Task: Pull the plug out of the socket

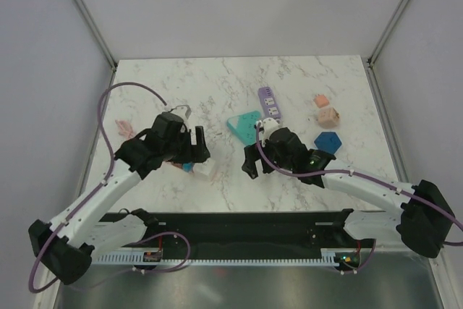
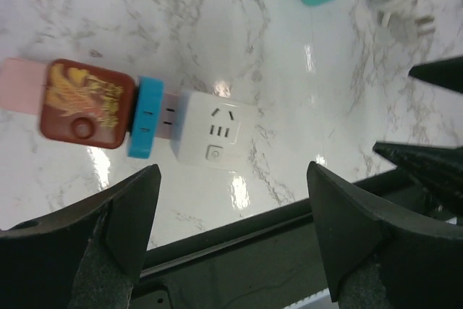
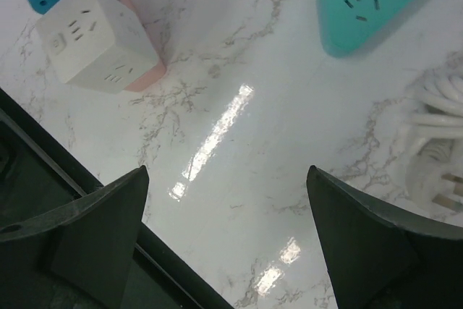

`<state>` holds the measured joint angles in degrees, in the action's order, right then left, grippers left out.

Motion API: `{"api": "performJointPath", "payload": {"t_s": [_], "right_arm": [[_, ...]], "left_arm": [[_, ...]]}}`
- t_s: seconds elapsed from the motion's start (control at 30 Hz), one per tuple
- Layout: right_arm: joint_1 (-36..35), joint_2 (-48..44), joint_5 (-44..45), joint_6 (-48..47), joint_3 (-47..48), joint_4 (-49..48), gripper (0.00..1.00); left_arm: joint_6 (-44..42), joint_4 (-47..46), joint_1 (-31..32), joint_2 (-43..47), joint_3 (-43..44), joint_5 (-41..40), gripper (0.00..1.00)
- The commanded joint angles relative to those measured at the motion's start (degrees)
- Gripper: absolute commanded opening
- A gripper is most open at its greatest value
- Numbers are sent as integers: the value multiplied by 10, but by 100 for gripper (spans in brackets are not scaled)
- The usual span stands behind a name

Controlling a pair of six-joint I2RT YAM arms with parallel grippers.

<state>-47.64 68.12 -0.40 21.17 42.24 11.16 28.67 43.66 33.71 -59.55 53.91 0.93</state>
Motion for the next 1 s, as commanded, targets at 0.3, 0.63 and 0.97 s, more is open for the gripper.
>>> {"api": "performJointPath", "payload": {"t_s": [0.3, 0.63, 0.97], "right_arm": [[-127, 189, 1, -160, 156, -92, 98], [-153, 322, 14, -181, 283, -52, 98], [-164, 393, 44, -167, 321, -32, 91]], "left_arm": [[23, 81, -195, 102, 45, -110, 93], [49, 63, -308, 136, -8, 12, 94], [69, 40, -321, 153, -42, 83, 79]]}}
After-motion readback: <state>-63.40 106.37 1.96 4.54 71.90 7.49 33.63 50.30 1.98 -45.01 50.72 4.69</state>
